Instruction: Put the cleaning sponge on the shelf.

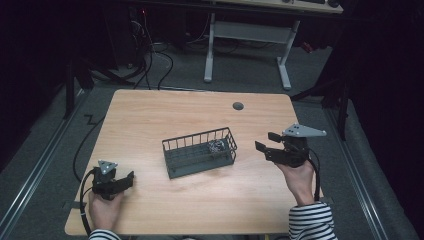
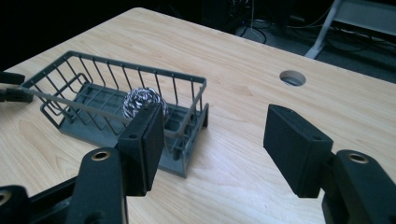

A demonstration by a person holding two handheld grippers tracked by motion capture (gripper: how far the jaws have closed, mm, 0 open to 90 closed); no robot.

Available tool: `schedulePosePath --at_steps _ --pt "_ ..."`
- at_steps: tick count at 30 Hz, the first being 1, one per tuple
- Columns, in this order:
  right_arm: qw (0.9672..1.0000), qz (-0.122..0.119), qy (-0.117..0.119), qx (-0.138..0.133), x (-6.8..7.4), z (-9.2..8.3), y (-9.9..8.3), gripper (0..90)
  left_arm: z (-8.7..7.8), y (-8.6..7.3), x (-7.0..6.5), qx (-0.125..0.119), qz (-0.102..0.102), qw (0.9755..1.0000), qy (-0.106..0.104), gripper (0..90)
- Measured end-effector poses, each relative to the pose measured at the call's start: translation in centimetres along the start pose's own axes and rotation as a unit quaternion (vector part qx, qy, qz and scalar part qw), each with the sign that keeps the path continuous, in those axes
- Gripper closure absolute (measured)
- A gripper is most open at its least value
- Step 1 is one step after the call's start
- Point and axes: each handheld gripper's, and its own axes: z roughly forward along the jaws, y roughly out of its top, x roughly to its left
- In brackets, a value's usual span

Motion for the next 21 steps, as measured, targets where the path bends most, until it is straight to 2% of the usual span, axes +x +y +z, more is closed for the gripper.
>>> schedulePosePath --at_steps 10,17,21 --pt "0.9995 0.024 -0.01 -0.015 -0.9 -2.1 -2.4 38.8 0.0 0.0 0.0 0.0 0.0 1.0 0.0 25.0" --pt "0.9989 0.042 -0.016 -0.015 -1.5 -2.2 -4.2 39.1 0.0 0.0 0.0 0.0 0.0 1.0 0.0 25.0" --pt "0.9986 0.047 -0.023 -0.006 -1.8 -1.8 -5.4 39.1 0.0 0.0 0.0 0.0 0.0 1.0 0.0 25.0"
